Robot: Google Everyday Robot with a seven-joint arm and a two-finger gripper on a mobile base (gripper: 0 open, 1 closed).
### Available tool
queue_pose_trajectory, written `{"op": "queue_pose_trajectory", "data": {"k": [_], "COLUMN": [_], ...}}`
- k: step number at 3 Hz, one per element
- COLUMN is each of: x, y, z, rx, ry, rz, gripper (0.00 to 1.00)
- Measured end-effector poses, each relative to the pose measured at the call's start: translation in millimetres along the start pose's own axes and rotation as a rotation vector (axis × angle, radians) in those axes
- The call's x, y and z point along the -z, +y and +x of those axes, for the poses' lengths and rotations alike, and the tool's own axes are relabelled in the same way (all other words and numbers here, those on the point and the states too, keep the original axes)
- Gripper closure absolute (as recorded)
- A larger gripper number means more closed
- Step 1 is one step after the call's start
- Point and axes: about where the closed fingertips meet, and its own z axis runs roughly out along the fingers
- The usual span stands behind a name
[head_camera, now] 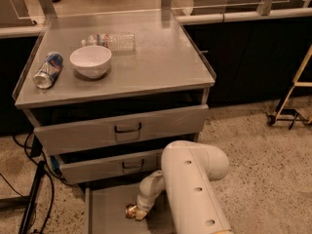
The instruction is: Pick orange can from bottom drawer and place on counter
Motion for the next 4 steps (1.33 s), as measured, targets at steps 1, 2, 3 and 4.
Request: {"op": "queue_pose_trajectory", "data": {"k": [1, 2, 3, 4], "x": [0, 14, 54, 103], "y": [0, 2, 2, -4], "z": [0, 1, 8, 22], "rx": [0.000, -0.014, -0.051, -0.088], "ry": [0.000, -0.007, -0.013, -0.010], "rz": [0.000, 0.015, 0.077, 0.150], "gripper": [0.88, 1.00, 1.00, 1.00]}}
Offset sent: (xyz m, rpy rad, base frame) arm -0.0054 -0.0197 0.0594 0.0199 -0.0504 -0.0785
